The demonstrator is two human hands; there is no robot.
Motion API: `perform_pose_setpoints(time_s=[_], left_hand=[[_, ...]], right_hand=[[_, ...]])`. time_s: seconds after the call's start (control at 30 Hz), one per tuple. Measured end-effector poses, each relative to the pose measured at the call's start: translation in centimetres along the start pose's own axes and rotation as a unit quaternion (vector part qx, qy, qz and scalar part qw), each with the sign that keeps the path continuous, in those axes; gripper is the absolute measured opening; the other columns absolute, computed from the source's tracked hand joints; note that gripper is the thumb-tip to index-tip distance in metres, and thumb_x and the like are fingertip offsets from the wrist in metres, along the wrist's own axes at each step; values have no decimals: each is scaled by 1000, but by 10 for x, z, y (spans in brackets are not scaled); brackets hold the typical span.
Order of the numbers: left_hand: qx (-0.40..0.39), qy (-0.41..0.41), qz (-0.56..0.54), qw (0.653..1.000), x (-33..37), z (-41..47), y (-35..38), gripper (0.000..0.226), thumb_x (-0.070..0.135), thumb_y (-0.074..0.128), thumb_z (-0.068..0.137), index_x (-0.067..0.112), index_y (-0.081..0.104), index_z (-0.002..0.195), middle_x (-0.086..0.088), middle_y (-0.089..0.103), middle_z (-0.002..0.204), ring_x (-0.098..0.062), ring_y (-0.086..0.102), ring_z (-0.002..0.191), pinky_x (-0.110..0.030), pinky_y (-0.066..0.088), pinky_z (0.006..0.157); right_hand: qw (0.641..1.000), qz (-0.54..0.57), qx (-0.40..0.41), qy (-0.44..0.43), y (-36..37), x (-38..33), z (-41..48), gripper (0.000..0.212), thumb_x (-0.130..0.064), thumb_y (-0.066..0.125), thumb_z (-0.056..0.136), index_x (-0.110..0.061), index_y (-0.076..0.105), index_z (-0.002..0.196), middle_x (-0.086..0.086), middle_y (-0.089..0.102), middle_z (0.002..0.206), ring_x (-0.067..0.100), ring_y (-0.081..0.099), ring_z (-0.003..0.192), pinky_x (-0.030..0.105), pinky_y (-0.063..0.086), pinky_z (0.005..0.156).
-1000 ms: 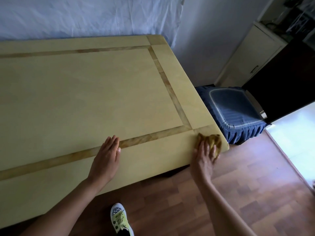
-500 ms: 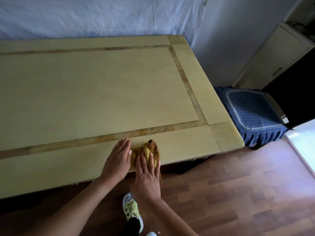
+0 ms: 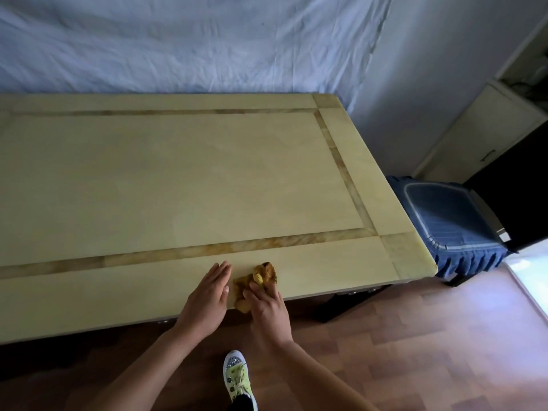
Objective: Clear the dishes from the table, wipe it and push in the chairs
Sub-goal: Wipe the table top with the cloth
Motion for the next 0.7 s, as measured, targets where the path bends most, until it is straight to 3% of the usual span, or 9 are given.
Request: perform_pose_setpoints(time_s=[0.13, 0.23, 0.37, 0.47, 0.57, 0.7], left_hand=[[-39, 37, -62, 997, 13, -8, -2, 50, 21, 37, 100, 21, 24, 148, 8, 18, 156, -4, 7, 144, -19, 13, 113], [-76, 66, -120, 988, 31, -16, -10, 58, 25, 49, 95, 31, 24, 147, 8, 23, 154, -3, 15, 141, -16, 14, 110], [-63, 91, -164, 980, 49, -25, -34, 73, 33, 66, 84, 55, 22, 138, 12, 46, 139, -6, 43, 128, -26, 37, 108], [-4, 136, -188, 973, 69, -31, -58, 63, 28, 72, 79, 65, 40, 119, 18, 59, 120, -1, 54, 111, -23, 45, 97], [12, 173, -204, 963, 90, -39, -75, 50, 14, 71, 80, 57, 56, 101, 12, 64, 102, 1, 60, 93, -17, 50, 82], [-32, 169, -255, 951, 112, -40, -76, 27, 6, 64, 83, 28, 69, 96, 5, 64, 90, -8, 64, 79, -24, 54, 71]], right_hand=[[991, 123, -28, 54, -18, -5, 4, 54, 4, 51, 75, -20, 63, 122, 6, 62, 120, 26, 52, 112, 29, 46, 86], [981, 179, 9, 79, -47, -11, 0, 65, 6, 49, 80, -23, 48, 137, 8, 51, 118, 24, 54, 107, 26, 44, 89], [975, 193, 99, 45, -92, -24, -14, 60, 8, 52, 78, -14, 48, 134, 4, 53, 113, 21, 53, 102, 25, 44, 86], [963, 208, 168, 26, -117, -27, -22, 57, 7, 56, 72, -16, 51, 124, 0, 53, 120, 16, 52, 108, 24, 44, 90], [956, 215, 197, 21, -135, -29, -34, 59, 4, 63, 69, -27, 46, 117, -6, 48, 118, 8, 49, 106, 17, 40, 91], [942, 267, 164, 120, -149, -10, -58, 65, -22, 76, 65, -25, 52, 125, -23, 44, 113, 8, 45, 109, 25, 41, 95]])
Point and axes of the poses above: each hand's wrist, its own z-axis towards the middle knuckle, its own y-axis out of the palm, x = y × z, the point moved 8 cm from there along z, towards the middle knuckle
